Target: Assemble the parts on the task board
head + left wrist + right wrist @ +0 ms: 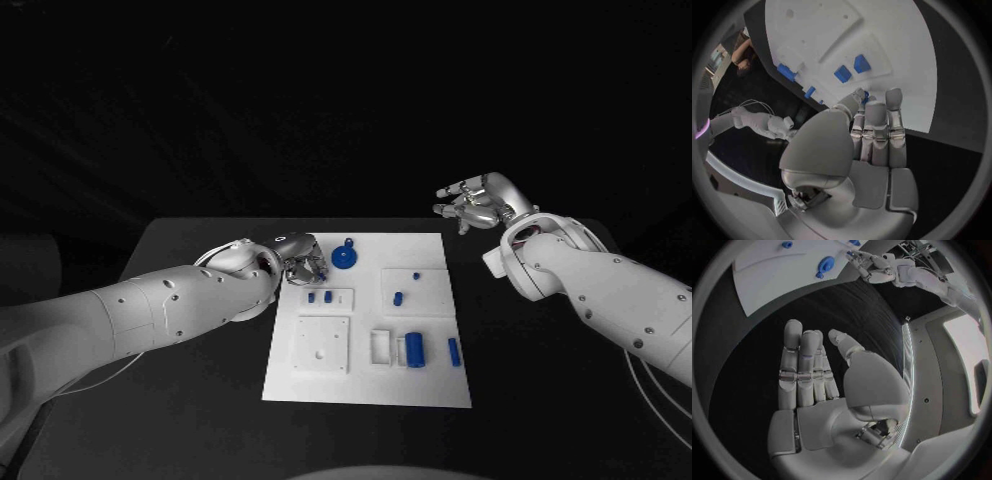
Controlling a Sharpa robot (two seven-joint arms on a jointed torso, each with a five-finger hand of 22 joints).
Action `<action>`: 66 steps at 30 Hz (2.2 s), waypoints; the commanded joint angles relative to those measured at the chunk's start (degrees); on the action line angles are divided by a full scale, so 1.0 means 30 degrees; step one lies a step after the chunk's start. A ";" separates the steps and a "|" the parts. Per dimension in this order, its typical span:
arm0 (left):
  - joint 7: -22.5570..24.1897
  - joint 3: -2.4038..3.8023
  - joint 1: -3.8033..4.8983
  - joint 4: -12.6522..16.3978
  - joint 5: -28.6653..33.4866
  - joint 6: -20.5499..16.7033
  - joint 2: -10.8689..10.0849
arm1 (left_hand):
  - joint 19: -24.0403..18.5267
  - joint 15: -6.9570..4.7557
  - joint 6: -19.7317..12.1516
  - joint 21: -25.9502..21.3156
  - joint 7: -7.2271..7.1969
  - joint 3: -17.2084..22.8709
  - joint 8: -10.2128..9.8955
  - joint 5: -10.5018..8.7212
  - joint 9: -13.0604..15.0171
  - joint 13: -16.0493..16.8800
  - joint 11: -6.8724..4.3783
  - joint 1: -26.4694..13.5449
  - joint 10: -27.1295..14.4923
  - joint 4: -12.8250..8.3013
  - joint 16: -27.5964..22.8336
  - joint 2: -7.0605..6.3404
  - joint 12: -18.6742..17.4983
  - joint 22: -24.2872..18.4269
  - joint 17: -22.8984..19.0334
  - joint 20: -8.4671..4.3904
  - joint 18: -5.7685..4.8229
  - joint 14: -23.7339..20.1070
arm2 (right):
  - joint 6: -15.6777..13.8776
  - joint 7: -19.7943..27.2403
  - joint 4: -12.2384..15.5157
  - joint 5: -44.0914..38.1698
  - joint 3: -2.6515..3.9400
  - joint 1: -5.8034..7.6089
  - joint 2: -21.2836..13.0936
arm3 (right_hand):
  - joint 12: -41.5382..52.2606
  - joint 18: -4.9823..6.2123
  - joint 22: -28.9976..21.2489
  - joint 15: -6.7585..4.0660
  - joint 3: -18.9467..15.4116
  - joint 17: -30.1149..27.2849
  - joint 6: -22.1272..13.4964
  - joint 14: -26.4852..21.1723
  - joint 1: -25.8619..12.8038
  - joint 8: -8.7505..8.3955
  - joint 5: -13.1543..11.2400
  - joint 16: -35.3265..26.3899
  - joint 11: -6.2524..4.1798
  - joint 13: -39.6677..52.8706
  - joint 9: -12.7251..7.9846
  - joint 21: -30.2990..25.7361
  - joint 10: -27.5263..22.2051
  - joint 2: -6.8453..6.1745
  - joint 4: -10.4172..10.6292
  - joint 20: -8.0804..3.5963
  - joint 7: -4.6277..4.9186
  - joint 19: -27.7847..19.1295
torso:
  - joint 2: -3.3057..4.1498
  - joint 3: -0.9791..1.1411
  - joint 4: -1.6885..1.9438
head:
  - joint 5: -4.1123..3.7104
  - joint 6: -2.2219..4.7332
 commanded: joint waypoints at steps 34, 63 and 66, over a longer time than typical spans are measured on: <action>-0.0530 -0.0057 -0.0064 -0.0477 -0.1154 0.0822 0.0475 | -0.0194 -0.0004 -0.0037 0.0151 0.0002 0.0134 0.0132 -0.0084 0.0042 0.0016 -0.0017 0.0087 -0.0067 -0.0006 0.0048 -0.0072 0.0057 0.0346 -0.0009 0.0002 0.0387 -0.0035 | 0.0182 0.0078 -0.0002 -0.0059 0.0009 -0.0009 0.0044 | 0.0094 0.0274 -0.0018 0.0006 0.0056 0.0023 0.0109 0.0182 -0.0044 -0.0023 0.0042 -0.0100 0.0022 0.0017 -0.0021 -0.0067 0.0002 -0.0116 0.0018 0.0025 0.0063 0.0655 | -0.0001 -0.0022 0.0017 | -0.0069 -0.0069; -0.0280 -0.0336 -0.0096 -0.0598 -0.1152 0.0853 0.0677 | -0.0175 -0.0171 0.0572 0.0217 -0.0131 -0.0145 0.0148 -0.0087 0.0079 0.0024 -0.0232 0.0038 0.0513 -0.0087 0.0021 0.0082 0.0062 0.0331 -0.0018 -0.0161 0.0246 -0.0029 | 0.0197 0.0080 -0.0030 -0.0059 0.0009 -0.0010 0.0080 | 0.0094 0.0274 -0.0018 0.0006 0.0056 0.0023 0.0109 0.0182 -0.0044 -0.0023 0.0042 -0.0100 0.0022 0.0017 -0.0021 -0.0067 0.0002 -0.0116 0.0018 0.0025 0.0063 0.0655 | 0.0002 -0.0013 0.0007 | -0.0049 -0.0107; -0.0270 -0.0389 -0.0128 -0.0613 -0.1153 0.0842 0.0680 | -0.0178 -0.0234 0.0781 0.0204 -0.0178 -0.0301 0.0141 -0.0097 0.0082 0.0023 -0.0313 0.0024 0.0714 -0.0157 -0.0009 0.0112 0.0057 0.0324 -0.0018 -0.0238 0.0158 -0.0023 | 0.0194 0.0082 -0.0029 -0.0059 0.0009 -0.0010 0.0076 | 0.0094 0.0274 -0.0018 0.0006 0.0056 0.0023 0.0109 0.0182 -0.0044 -0.0023 0.0042 -0.0100 0.0022 0.0017 -0.0021 -0.0067 0.0002 -0.0116 0.0018 0.0025 0.0063 0.0655 | -0.0002 -0.0014 0.0014 | -0.0050 -0.0127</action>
